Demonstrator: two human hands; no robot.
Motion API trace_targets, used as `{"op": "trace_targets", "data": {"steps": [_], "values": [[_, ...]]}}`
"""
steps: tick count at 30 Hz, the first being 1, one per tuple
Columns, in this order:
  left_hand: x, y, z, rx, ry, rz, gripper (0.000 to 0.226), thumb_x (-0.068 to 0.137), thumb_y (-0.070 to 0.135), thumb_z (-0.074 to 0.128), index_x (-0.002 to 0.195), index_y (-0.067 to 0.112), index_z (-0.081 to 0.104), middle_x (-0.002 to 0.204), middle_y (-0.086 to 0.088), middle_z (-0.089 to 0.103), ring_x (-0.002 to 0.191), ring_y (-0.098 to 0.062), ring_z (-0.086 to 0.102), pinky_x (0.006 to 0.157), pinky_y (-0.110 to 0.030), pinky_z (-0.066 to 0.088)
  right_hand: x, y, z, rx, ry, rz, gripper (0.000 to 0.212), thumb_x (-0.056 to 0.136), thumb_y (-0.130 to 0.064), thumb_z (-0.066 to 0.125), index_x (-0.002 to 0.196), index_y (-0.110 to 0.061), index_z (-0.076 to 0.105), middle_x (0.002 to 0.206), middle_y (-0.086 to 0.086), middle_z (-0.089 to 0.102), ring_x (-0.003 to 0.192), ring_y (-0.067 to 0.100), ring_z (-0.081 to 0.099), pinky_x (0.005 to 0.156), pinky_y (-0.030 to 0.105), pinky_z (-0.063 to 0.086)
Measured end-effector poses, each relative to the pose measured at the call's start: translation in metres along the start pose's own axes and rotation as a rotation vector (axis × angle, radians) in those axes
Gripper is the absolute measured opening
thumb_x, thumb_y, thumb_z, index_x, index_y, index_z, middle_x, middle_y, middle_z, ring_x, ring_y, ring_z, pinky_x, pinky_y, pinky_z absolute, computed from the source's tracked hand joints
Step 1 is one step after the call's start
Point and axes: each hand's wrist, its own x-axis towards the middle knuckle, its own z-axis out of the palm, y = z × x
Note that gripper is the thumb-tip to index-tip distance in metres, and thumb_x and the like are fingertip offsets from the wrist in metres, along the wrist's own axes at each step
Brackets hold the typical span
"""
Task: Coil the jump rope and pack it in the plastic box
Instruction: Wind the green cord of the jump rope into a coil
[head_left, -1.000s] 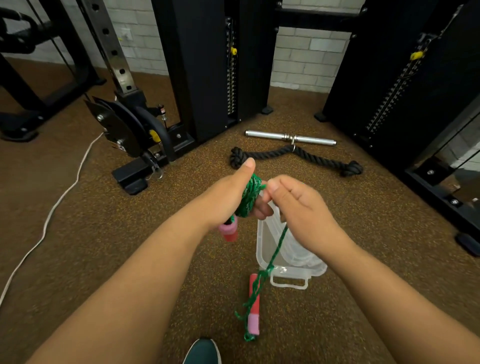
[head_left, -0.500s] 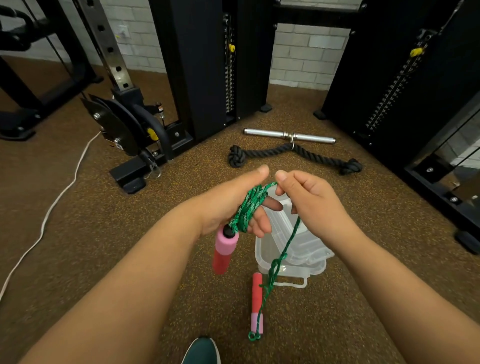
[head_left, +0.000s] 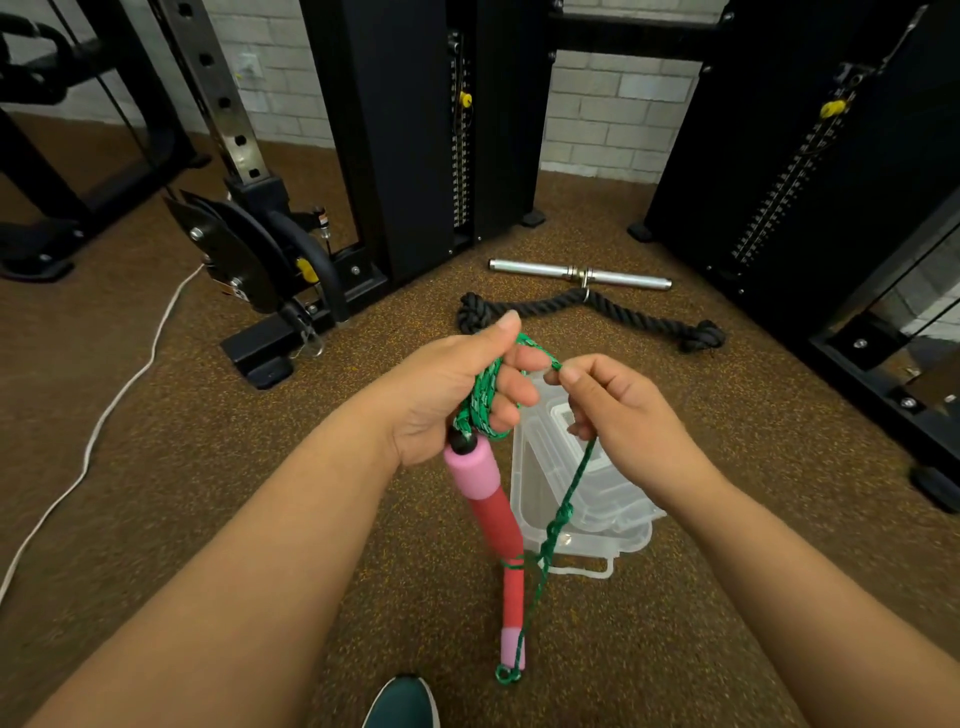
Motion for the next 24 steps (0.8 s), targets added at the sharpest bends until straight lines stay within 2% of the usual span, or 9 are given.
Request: {"op": "trace_targets", "data": {"steps": [3,7,9,11,14,17,20,22,24], "values": [[0.000,0.003,-0.001,-0.171,-0.056,0.014,0.049,0.099,0.042,0.034,0.101,0.008,0.070,0.079,-0.006,0.075,0.057,-0.011,0.066,0.056,-0.020,0.053,-0.005,0.011,0.008,-0.093,-0.070,0.021,0.028,0.099,-0.022,0.044,0.079,-0.028,0.063,0.059,-0.003,0.045,0.057,0.011,0.045,0.059,0.031,0.042],[0.002,0.005,-0.007,-0.326,-0.057,0.027,0.059,0.099,0.044,0.022,0.128,0.004,0.055,0.118,-0.015,0.069,0.100,-0.021,0.070,0.084,-0.029,0.056,-0.017,0.022,0.016,-0.322,-0.240,0.066,0.026,0.098,-0.033,0.040,0.084,-0.029,0.061,0.063,-0.004,0.052,0.062,0.015,0.052,0.062,0.039,0.047],[0.003,0.005,-0.010,-0.306,-0.026,0.029,0.064,0.098,0.051,0.020,0.134,0.006,0.049,0.126,-0.015,0.064,0.114,-0.022,0.064,0.096,-0.032,0.049,-0.024,0.017,0.018,-0.451,-0.320,0.024,0.026,0.099,-0.036,0.039,0.086,-0.028,0.060,0.064,-0.008,0.052,0.062,0.010,0.051,0.067,0.039,0.047],[0.004,0.002,-0.008,-0.133,0.008,0.028,0.070,0.096,0.058,0.015,0.139,0.010,0.043,0.131,-0.012,0.062,0.117,-0.019,0.061,0.098,-0.028,0.044,-0.028,0.007,0.020,-0.571,-0.349,-0.080,0.026,0.099,-0.037,0.038,0.088,-0.027,0.059,0.065,-0.012,0.052,0.066,0.005,0.051,0.070,0.037,0.046],[0.005,-0.008,-0.003,0.273,0.054,0.000,0.076,0.090,0.068,0.012,0.142,0.020,0.040,0.131,-0.008,0.061,0.112,-0.013,0.061,0.090,-0.022,0.044,-0.029,-0.010,0.019,-0.583,-0.329,-0.215,0.027,0.097,-0.041,0.038,0.088,-0.028,0.059,0.073,-0.017,0.057,0.074,0.002,0.055,0.072,0.036,0.048],[0.003,-0.018,-0.004,0.569,0.008,-0.099,0.097,0.064,0.095,0.014,0.124,0.033,0.058,0.113,-0.006,0.066,0.106,-0.021,0.061,0.097,-0.041,0.045,-0.025,-0.024,0.013,-0.423,-0.264,-0.225,0.027,0.096,-0.038,0.041,0.083,-0.025,0.062,0.078,-0.003,0.065,0.074,0.011,0.060,0.068,0.032,0.049],[-0.001,-0.017,0.000,0.588,-0.114,-0.108,0.089,0.078,0.084,0.013,0.100,0.015,0.066,0.086,-0.009,0.072,0.087,-0.021,0.069,0.092,-0.043,0.050,-0.019,-0.031,0.005,-0.229,-0.138,-0.166,0.026,0.096,-0.027,0.048,0.081,-0.011,0.061,0.070,0.005,0.062,0.061,0.003,0.055,0.058,0.015,0.044],[-0.002,-0.012,0.004,0.498,-0.185,-0.053,0.068,0.085,0.073,0.026,0.105,0.019,0.062,0.067,-0.007,0.065,0.060,-0.021,0.063,0.075,-0.038,0.055,-0.014,-0.027,0.002,-0.152,-0.075,-0.130,0.025,0.093,-0.028,0.052,0.083,-0.006,0.060,0.069,0.004,0.055,0.059,0.003,0.048,0.056,0.017,0.042],[-0.004,-0.009,0.007,0.361,-0.253,-0.028,0.050,0.087,0.063,0.041,0.116,0.025,0.057,0.056,0.002,0.058,0.045,-0.013,0.050,0.058,-0.030,0.052,-0.011,-0.021,0.001,-0.035,-0.042,-0.068,0.024,0.089,-0.034,0.053,0.093,-0.012,0.060,0.075,0.001,0.053,0.059,0.003,0.046,0.055,0.021,0.042]]}}
